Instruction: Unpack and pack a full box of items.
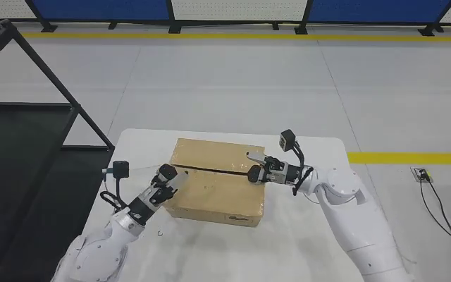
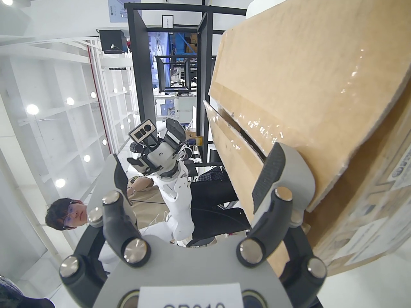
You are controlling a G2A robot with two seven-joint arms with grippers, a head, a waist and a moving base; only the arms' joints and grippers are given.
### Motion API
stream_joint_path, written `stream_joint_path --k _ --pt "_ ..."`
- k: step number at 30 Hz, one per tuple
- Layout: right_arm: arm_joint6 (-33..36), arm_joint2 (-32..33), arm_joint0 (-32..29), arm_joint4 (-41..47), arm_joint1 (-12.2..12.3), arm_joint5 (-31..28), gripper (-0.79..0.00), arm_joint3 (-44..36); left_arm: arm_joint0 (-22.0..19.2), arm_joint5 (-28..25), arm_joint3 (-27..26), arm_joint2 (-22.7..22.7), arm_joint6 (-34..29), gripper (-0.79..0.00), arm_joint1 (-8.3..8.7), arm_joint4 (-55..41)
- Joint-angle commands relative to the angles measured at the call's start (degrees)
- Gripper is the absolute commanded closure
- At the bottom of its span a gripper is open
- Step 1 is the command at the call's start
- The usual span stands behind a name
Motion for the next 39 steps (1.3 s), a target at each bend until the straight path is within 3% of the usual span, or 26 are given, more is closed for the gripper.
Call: stream_joint_path --k 1,7,11,25,32,39 --pt "0.05 -0.12 -0.15 -0.07 0.07 -1.08 -0.785 0.31 2.58 -1.96 -0.09 -3.74 -0.10 -0.785 0.23 -4.49" --pt "-0.04 -0.72 0.01 -0.27 0.14 -3.10 -0.785 1.09 8.06 -8.22 3.11 -12.51 -1.98 -0.785 0.79 -15.38" --pt "-0.30 -1.16 0.25 0.62 0.06 -3.70 -0.785 2.19 10.29 -11.04 5.21 -16.29 -7.44 -0.785 1.29 -19.69" --pt "-0.29 -1.46 0.57 0.68 0.05 -3.84 -0.785 2.72 10.29 -11.04 5.21 -16.29 -7.44 -0.785 1.29 -19.69" --pt "-0.29 -1.46 0.57 0.68 0.05 -3.84 -0.785 2.72 7.87 -3.75 10.65 -12.93 -2.41 -0.785 0.74 -21.08" --pt "-0.29 -1.46 0.57 0.68 0.05 -3.84 -0.785 2.72 4.13 2.75 17.03 -8.82 -3.02 -0.785 0.37 -22.37"
